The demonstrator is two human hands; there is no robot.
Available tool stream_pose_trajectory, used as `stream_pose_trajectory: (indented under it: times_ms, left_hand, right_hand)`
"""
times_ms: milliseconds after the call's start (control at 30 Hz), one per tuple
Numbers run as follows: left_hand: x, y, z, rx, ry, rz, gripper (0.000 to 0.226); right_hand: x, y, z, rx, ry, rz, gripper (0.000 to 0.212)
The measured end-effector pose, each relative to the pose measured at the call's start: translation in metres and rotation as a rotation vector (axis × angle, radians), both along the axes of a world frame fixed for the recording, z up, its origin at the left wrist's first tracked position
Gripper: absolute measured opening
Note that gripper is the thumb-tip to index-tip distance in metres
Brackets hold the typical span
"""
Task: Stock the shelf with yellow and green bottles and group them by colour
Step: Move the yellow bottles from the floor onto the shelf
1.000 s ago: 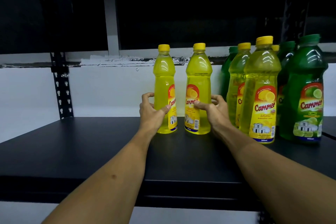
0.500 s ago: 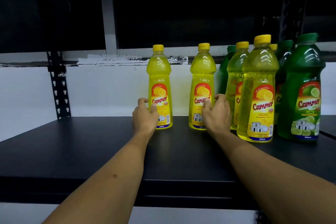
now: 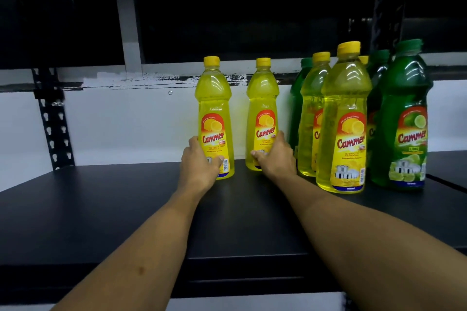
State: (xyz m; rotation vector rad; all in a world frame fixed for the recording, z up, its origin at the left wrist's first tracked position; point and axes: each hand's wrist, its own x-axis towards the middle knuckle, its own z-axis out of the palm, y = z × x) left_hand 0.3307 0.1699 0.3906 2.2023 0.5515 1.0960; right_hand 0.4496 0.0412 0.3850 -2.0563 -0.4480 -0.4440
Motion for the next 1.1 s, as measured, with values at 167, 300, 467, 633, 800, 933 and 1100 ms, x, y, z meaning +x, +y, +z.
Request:
stream_pose_trajectory:
  times_ms: [167, 300, 467, 633, 800, 933, 1100]
  left_hand:
    - [-0.001, 0.000, -0.002, -0.004, -0.013, -0.003, 0.063]
    - [-0.003, -0.001, 0.000, -0.021, -0.016, -0.003, 0.065]
    - [-0.005, -0.001, 0.001, -0.033, -0.008, -0.011, 0.067]
    - [-0.008, 0.009, 0.003, -0.057, 0.011, -0.059, 0.072]
    - [-0.033, 0.031, 0.000, 0.038, 0.382, -0.067, 0.077]
    - [-0.037, 0.047, -0.004, 0.124, 0.636, 0.045, 0.056]
    - [-0.029, 0.050, -0.008, 0.208, 0.693, 0.064, 0.044]
  right_hand:
    - [0.015, 0.010, 0.001, -0.037, -0.008, 0.021, 0.081]
    - [0.023, 0.016, 0.001, -0.060, -0.019, 0.031, 0.081]
    - [0.031, 0.018, 0.003, -0.094, -0.059, 0.039, 0.080]
    - [0.033, 0.017, 0.003, -0.090, -0.063, 0.042, 0.081]
    - [0.033, 0.016, 0.005, -0.060, -0.053, 0.033, 0.083]
    - [0.029, 0.017, 0.006, -0.048, -0.016, 0.014, 0.085]
    - [0.004, 0.017, 0.023, -0.009, -0.355, -0.177, 0.070]
